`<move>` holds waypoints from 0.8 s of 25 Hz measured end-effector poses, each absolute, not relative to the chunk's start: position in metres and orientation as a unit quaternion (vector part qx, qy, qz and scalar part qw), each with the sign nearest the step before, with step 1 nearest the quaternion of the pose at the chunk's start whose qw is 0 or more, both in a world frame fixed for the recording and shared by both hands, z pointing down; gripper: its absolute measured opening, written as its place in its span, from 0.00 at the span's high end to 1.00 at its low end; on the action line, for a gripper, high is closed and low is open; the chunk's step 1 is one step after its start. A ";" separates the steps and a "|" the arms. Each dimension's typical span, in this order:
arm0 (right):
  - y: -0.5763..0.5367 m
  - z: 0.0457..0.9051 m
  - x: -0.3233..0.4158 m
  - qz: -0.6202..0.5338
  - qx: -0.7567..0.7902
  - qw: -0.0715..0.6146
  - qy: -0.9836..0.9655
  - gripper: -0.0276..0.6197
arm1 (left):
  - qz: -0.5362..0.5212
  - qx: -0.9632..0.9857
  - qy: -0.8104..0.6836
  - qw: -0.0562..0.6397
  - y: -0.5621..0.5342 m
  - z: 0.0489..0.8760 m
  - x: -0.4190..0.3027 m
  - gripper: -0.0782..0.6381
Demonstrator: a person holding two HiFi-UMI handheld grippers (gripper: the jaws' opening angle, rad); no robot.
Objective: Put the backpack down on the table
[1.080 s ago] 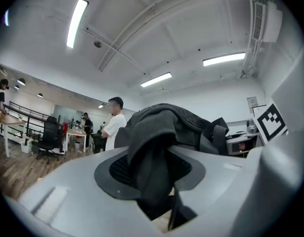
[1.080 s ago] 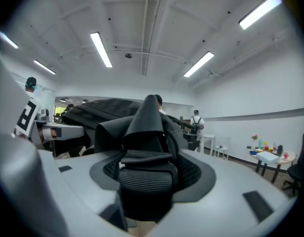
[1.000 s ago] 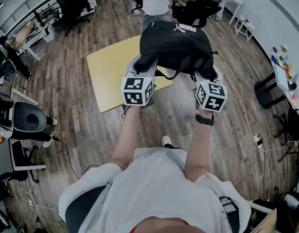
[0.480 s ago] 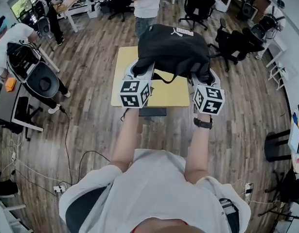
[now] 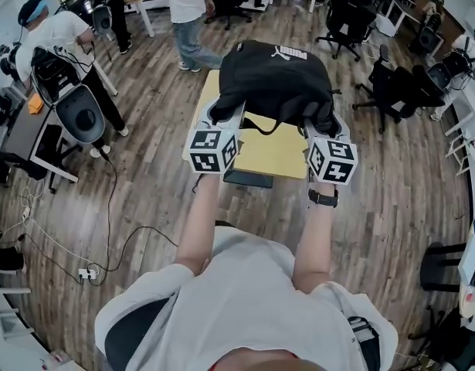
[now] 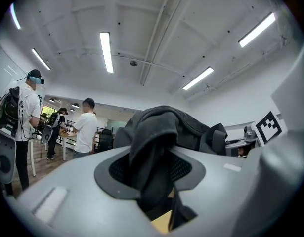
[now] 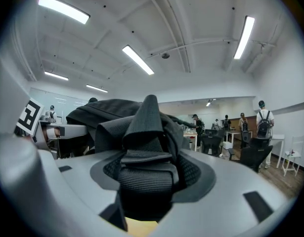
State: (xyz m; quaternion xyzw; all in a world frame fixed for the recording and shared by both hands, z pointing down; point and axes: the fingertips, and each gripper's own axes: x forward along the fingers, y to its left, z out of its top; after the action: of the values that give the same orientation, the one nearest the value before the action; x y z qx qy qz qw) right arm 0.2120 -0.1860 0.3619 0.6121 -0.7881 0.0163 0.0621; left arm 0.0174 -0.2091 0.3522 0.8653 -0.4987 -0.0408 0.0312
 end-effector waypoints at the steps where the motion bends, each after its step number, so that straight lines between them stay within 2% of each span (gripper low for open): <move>1: -0.190 0.365 0.213 0.020 0.608 0.062 -0.792 0.57 | -0.037 0.865 -0.500 0.031 -0.210 0.354 0.017 0.68; 20: -0.321 0.367 0.188 0.027 0.584 0.072 -0.808 0.57 | -0.074 0.852 -0.515 0.053 -0.350 0.359 -0.007 0.68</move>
State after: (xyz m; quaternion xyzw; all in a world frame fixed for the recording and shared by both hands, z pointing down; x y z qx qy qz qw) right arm 0.1881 -0.3207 0.3668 0.5841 -0.8080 0.0273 0.0717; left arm -0.0067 -0.3498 0.3590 0.8521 -0.5154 -0.0738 0.0530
